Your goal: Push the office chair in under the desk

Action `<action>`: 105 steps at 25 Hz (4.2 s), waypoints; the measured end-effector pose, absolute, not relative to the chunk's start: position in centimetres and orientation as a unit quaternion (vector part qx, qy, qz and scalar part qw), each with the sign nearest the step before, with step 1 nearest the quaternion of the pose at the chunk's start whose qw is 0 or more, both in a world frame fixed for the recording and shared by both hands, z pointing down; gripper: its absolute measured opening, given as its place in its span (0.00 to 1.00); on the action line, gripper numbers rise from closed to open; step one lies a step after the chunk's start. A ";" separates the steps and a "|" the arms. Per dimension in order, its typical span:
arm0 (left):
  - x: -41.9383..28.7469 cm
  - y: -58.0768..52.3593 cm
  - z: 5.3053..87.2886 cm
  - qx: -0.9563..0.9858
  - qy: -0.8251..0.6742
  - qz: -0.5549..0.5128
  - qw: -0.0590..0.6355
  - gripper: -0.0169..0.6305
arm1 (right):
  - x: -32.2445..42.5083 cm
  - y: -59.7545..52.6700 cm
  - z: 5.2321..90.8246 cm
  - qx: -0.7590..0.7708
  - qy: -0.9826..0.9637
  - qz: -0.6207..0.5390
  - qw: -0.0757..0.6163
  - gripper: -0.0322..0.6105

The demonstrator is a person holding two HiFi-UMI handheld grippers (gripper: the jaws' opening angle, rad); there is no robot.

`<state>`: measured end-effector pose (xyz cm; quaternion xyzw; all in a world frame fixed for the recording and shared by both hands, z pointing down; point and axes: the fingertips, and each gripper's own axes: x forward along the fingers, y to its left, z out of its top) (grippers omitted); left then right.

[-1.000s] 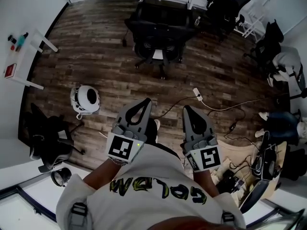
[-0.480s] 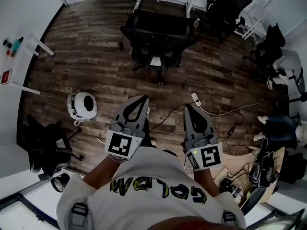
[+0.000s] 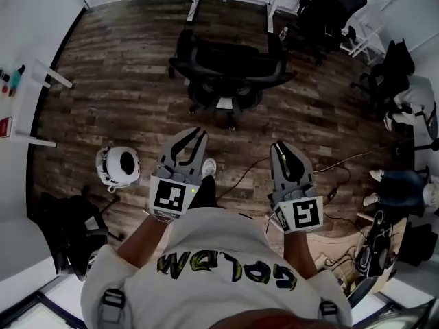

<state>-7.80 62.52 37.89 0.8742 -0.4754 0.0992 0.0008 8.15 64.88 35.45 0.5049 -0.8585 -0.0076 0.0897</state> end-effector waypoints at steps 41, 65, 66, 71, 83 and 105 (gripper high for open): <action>-16.4 30.6 59.8 0.795 -0.293 0.502 -0.173 0.33 | 17.1 33.4 58.6 0.336 -0.779 -0.132 0.512 0.34; -15.7 17.1 60.0 0.787 -0.319 0.505 -0.152 0.35 | 17.8 20.5 59.0 0.377 -0.766 -0.118 0.507 0.35; -15.7 16.4 59.9 0.787 -0.319 0.507 -0.151 0.35 | 17.8 19.9 59.0 0.377 -0.766 -0.118 0.507 0.35; -15.6 12.9 60.0 0.787 -0.320 0.507 -0.143 0.35 | 18.0 16.5 59.1 0.372 -0.768 -0.119 0.507 0.35; -15.1 4.5 60.1 0.781 -0.326 0.516 -0.132 0.35 | 18.4 8.3 59.2 0.373 -0.771 -0.120 0.503 0.35; -14.7 -10.0 60.3 0.771 -0.335 0.524 -0.134 0.36 | 18.8 -6.1 59.2 0.377 -0.772 -0.119 0.497 0.35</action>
